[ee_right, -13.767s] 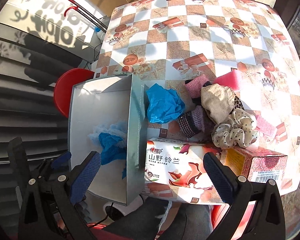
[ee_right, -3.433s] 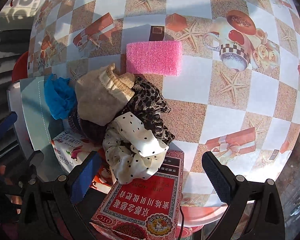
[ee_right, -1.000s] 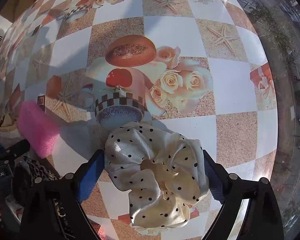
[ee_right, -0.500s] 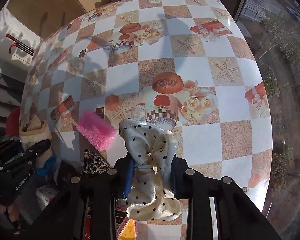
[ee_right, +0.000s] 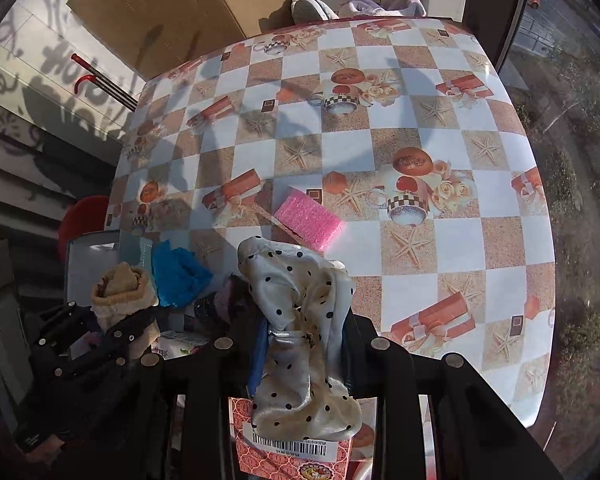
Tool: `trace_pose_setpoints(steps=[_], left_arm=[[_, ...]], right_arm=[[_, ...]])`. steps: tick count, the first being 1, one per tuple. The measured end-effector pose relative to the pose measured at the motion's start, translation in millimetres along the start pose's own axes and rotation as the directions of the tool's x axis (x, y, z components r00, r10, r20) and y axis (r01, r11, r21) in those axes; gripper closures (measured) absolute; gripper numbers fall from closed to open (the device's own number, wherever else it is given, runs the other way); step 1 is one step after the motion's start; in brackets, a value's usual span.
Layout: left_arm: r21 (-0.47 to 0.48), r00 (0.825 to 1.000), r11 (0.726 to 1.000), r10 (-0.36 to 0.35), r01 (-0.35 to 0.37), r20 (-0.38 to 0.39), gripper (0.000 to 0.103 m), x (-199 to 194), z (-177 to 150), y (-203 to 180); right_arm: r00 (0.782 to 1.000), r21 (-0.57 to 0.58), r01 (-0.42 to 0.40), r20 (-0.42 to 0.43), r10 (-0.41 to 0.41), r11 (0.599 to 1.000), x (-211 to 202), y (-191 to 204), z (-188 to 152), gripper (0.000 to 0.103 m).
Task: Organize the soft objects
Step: 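Carry the beige cloth and polka-dot scrunchie with both tools over the white box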
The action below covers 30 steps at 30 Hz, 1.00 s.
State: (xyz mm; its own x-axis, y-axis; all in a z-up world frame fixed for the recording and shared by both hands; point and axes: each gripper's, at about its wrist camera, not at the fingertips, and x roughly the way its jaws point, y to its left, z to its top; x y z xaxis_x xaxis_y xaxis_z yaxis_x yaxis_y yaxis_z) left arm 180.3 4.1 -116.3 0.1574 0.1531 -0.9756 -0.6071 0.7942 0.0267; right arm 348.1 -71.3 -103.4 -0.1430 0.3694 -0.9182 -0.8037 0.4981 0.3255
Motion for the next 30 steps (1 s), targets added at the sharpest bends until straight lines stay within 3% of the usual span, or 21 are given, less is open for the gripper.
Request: trace_pose_setpoints(steps=[13,21,30], left_arm=[[-0.093,0.998,0.995,0.040,-0.035,0.053,0.083,-52,-81,69],[-0.224,0.996,0.972,0.081,-0.073,0.027,0.083,-61,-128,115],[-0.300,0.995,0.949,0.101,-0.097,-0.002,0.083,-65,-162,135]], right_arm=[[0.996,-0.163,-0.081,-0.052,0.073,0.983,-1,130,-48,0.072],[0.987,-0.307,-0.142,-0.118,0.111,0.941,15,209,-69,0.072],[0.982,-0.419,-0.156,-0.160,0.097,0.895,28,259,-78,0.072]])
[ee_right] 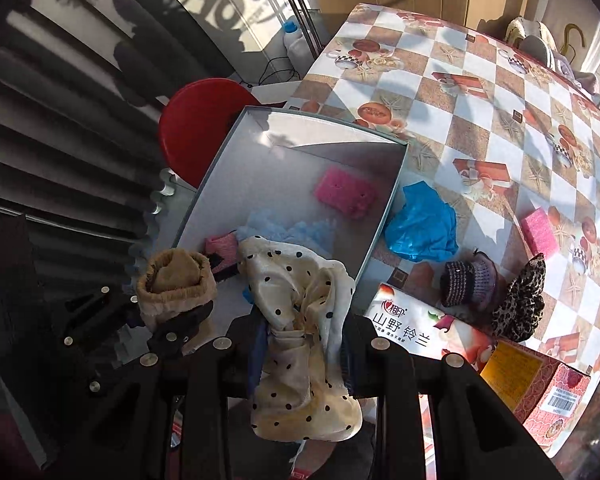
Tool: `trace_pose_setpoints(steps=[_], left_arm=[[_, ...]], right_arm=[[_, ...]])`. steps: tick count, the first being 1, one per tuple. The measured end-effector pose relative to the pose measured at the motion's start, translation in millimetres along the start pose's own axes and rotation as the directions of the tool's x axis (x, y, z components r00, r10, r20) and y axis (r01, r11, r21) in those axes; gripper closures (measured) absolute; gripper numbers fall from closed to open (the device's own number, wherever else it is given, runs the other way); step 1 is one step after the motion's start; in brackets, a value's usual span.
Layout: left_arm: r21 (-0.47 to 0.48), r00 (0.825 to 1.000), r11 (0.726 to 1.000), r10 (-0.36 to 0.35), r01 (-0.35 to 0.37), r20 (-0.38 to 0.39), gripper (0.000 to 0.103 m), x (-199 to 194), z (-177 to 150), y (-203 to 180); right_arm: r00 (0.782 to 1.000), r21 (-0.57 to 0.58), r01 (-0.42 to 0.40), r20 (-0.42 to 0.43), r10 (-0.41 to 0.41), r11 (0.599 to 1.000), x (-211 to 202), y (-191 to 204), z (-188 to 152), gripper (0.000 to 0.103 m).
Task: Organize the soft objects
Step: 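Carry the beige cloth and polka-dot scrunchie with both tools over the white box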
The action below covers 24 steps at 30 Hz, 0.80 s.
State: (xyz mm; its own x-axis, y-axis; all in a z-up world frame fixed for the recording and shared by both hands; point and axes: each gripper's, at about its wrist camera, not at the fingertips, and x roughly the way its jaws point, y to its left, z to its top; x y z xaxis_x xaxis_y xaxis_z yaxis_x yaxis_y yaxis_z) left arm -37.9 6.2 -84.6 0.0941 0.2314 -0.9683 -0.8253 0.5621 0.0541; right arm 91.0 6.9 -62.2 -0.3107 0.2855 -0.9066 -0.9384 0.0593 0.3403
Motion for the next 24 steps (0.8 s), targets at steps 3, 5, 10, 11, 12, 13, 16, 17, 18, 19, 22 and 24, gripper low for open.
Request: trace_pose_setpoints(steps=[3,5,10,11,12,13,16,17,18,19,22,24], left_arm=[[-0.025,1.000,1.000,0.012,-0.012,0.000,0.083,-2,-4,9],[-0.037,1.000,0.999,0.015,-0.016,-0.007,0.083,-2,-6,14],[-0.042,0.999,0.999,0.027,-0.027,-0.021,0.083,0,-8,17],[-0.041,0.999,0.999,0.028,-0.029,-0.021,0.083,0,-9,17],[-0.040,0.999,0.999,0.030,-0.031,-0.021,0.083,0,-8,17],[-0.038,0.999,0.999,0.031,-0.032,-0.022,0.083,0,-8,17],[-0.033,0.999,0.999,0.034,-0.035,-0.022,0.083,-1,-7,16],[-0.031,0.999,0.999,0.035,-0.036,-0.022,0.083,-1,-7,16],[-0.029,0.999,0.999,0.036,-0.037,-0.020,0.083,-1,-6,15],[-0.027,0.999,0.999,0.036,-0.037,-0.019,0.083,-1,-5,15],[-0.021,0.999,0.999,0.037,-0.037,-0.017,0.083,-1,-5,13],[-0.015,0.999,0.999,0.036,-0.036,-0.021,0.083,0,-5,13]], right_arm=[[1.000,-0.035,0.000,-0.012,-0.001,0.999,5,11,2,0.072],[1.000,-0.056,-0.007,-0.016,0.006,0.998,7,18,2,0.072],[1.000,-0.084,-0.020,-0.014,0.019,0.996,10,28,4,0.072],[1.000,-0.088,-0.020,-0.012,0.019,0.996,10,29,4,0.072],[1.000,-0.089,-0.022,-0.010,0.021,0.996,10,30,4,0.072],[1.000,-0.090,-0.023,-0.011,0.022,0.996,10,31,5,0.072],[1.000,-0.085,-0.027,-0.014,0.026,0.996,11,29,6,0.072],[1.000,-0.085,-0.027,-0.013,0.026,0.996,11,29,5,0.072],[1.000,-0.084,-0.028,-0.011,0.027,0.996,10,29,5,0.072],[1.000,-0.082,-0.028,-0.010,0.027,0.996,10,28,6,0.072],[1.000,-0.077,-0.029,-0.007,0.029,0.997,9,27,7,0.072],[0.999,-0.074,-0.031,-0.009,0.030,0.997,10,26,7,0.072]])
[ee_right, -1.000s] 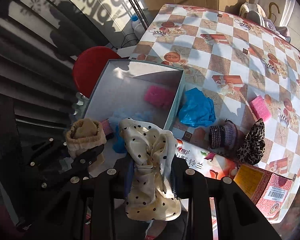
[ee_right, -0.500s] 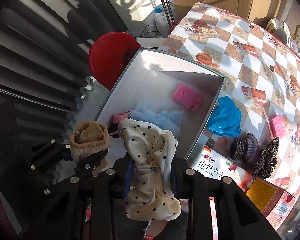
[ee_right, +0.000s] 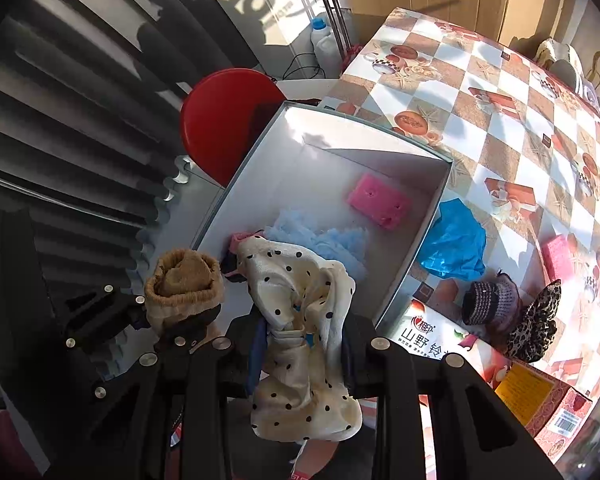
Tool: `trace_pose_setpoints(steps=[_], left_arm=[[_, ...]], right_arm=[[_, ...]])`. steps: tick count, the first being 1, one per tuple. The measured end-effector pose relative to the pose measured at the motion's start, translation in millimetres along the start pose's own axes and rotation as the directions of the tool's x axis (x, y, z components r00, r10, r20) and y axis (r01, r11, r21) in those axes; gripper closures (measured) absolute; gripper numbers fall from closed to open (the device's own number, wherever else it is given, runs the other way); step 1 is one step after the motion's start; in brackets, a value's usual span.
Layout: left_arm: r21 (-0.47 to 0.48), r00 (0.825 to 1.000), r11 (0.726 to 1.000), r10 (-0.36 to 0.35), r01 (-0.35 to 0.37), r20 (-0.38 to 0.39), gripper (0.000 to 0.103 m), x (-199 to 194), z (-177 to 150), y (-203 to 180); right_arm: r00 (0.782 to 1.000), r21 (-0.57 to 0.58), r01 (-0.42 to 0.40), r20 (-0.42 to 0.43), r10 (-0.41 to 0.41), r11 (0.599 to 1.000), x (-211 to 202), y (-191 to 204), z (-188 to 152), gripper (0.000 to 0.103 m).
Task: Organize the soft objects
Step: 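Carry the beige cloth and polka-dot scrunchie with both tools over the white box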
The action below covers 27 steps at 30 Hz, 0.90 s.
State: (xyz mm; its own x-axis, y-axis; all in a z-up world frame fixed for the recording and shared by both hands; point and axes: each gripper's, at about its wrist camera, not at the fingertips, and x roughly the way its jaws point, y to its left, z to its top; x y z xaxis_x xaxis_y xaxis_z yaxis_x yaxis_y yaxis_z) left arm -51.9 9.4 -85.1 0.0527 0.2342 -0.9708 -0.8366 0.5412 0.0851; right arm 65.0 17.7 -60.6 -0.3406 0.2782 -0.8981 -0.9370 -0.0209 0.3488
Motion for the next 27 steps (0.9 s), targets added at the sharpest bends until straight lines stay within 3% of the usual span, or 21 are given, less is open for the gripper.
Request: trace_pose_setpoints(steps=[27], left_arm=[[0.006,1.000,1.000,0.015,-0.015,-0.011,0.083,3.7,1.6,4.1]], right_arm=[[1.000,-0.010,-0.024,-0.010,0.023,1.000,7.1,-0.2,8.6,0.072]])
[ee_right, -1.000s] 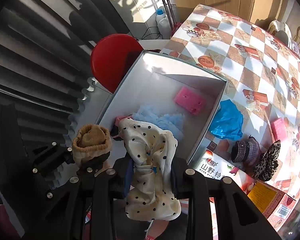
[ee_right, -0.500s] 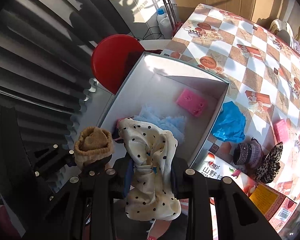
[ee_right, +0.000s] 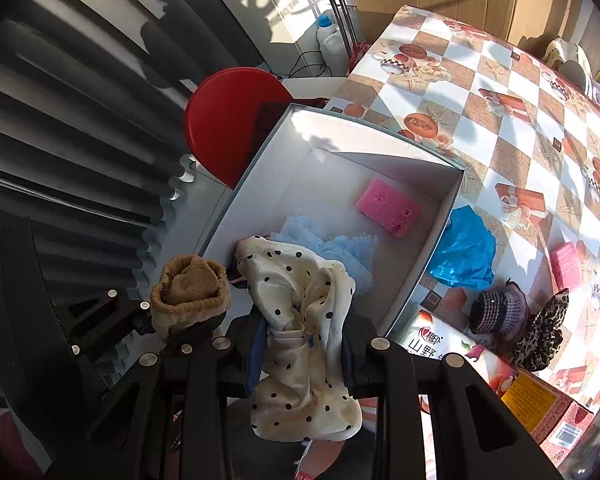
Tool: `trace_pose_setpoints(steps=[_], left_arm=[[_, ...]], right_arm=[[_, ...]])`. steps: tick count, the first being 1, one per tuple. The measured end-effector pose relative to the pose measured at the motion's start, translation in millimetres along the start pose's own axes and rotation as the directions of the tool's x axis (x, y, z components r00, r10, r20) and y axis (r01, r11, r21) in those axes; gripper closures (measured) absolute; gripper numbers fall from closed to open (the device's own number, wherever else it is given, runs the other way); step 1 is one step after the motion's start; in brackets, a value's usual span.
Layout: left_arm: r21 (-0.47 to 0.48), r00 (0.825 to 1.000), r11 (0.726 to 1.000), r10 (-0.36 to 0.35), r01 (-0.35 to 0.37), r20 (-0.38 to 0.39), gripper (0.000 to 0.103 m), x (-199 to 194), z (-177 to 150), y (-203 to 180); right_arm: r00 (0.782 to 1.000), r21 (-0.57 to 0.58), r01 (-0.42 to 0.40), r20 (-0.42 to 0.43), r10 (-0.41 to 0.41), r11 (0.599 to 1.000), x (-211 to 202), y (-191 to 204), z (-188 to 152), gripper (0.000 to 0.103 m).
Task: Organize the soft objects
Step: 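Carry the beige cloth and polka-dot scrunchie with both tools over the white box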
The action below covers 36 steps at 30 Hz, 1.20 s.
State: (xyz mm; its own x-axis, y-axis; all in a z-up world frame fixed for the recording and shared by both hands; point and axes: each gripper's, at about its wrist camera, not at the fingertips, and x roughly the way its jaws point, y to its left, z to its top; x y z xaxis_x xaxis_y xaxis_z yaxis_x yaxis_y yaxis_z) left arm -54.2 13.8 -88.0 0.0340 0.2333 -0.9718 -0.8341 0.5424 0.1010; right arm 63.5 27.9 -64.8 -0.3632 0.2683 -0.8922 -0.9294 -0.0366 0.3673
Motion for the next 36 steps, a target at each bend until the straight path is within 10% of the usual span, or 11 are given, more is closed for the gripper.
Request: trace_pose_setpoints(steps=[36], left_arm=[[0.016,1.000,1.000,-0.013,0.014,-0.027,0.083,9.3,-1.1,-6.0]], right_arm=[[1.000,0.010,-0.003,-0.025,0.003,1.000,8.2,-2.6,0.9,0.072]])
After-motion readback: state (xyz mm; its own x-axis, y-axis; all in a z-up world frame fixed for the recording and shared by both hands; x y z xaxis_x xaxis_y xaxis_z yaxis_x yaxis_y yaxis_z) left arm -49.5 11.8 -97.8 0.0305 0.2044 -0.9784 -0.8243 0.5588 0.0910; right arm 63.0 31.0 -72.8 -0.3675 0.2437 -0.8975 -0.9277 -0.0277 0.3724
